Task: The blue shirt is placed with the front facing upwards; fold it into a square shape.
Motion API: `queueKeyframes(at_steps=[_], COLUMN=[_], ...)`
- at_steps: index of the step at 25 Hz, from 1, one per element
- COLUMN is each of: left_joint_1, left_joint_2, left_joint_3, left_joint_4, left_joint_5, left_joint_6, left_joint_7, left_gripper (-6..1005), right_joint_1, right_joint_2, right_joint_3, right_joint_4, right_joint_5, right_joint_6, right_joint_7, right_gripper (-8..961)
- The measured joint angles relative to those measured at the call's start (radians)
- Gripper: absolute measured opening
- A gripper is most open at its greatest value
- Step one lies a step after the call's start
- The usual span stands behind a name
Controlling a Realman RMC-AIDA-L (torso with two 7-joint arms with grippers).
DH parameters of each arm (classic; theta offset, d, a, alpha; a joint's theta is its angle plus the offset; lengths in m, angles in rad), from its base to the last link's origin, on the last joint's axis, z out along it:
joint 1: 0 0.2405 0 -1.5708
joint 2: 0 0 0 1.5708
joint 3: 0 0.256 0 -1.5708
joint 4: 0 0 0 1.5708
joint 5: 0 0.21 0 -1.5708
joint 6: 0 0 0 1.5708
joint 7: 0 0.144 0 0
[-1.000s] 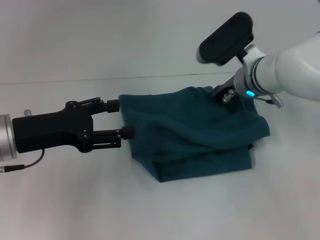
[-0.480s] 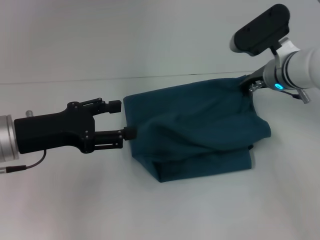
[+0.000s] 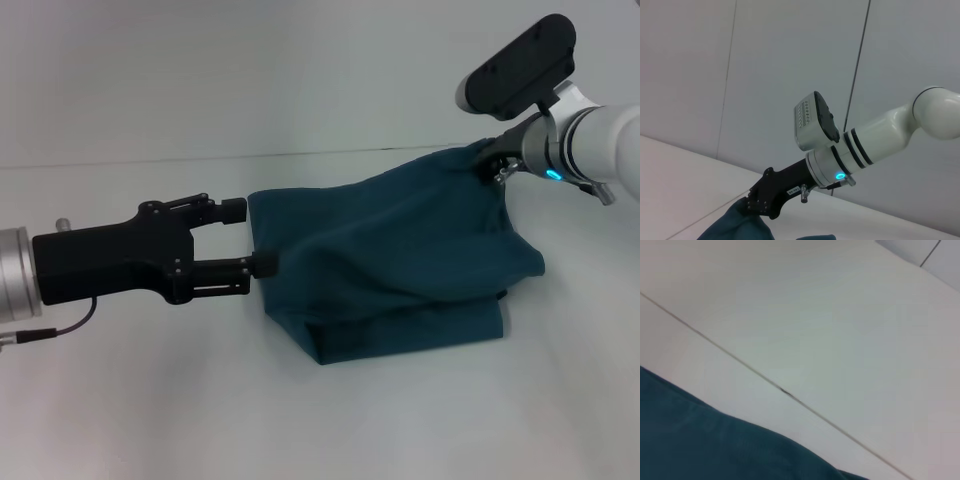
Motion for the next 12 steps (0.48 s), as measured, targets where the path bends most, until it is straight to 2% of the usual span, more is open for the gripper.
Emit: queueKeyframes(at_steps=[7,12], left_joint_1=[0.002,0.004], left_joint_2=[-0.001,-0.001], left_joint_3=[0.0,0.0], left_joint_4=[0.001,0.001], left_joint_5=[-0.001,-0.001], left_joint_6=[-0.001,-0.002], left_joint_7=[0.0,0.0], left_gripper=[861,861], right_joint_1=[0.038,0.045], right_joint_2=[-0.008,-0.01], right_joint_3=[0.001,0.002], right_joint_4=[0.098,0.122], right_joint_5=[0.0,0.0], right_joint_6=[0.065,0.102], right_joint_7=[-0.015,-0.027], right_gripper=[119,131])
